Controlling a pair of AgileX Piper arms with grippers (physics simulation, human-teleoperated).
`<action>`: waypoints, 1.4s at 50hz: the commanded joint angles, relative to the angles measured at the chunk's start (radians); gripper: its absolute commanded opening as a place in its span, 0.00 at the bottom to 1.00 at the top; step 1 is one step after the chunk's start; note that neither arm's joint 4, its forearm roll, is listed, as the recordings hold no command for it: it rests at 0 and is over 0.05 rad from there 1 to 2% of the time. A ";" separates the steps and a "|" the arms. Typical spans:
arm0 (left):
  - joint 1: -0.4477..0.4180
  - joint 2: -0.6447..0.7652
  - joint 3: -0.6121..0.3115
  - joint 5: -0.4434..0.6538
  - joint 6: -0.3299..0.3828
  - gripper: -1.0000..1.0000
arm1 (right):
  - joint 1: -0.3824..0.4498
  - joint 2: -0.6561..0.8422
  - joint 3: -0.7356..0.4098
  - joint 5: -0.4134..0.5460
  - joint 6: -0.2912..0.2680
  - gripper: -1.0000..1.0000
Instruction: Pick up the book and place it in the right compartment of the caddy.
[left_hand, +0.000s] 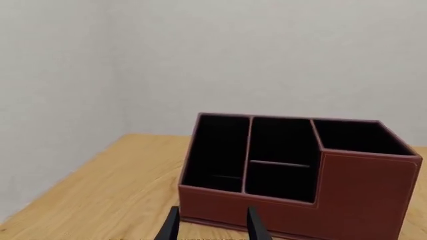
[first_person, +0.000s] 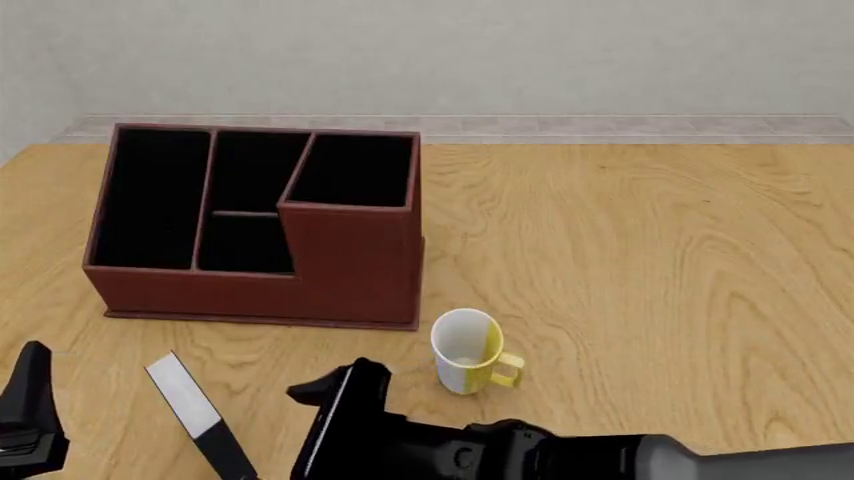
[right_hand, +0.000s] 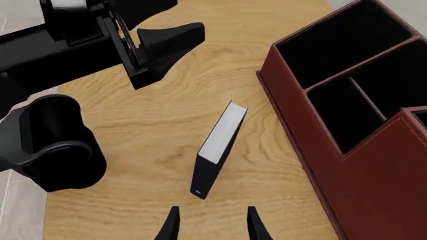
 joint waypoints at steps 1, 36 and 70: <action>0.029 0.000 0.019 -0.013 0.003 1.00 | -0.010 0.080 -0.061 -0.002 0.016 1.00; 0.096 0.000 0.069 -0.040 0.015 1.00 | 0.018 0.255 -0.241 0.022 0.080 1.00; 0.122 0.000 0.101 -0.055 0.019 1.00 | 0.003 0.344 -0.358 0.058 0.099 1.00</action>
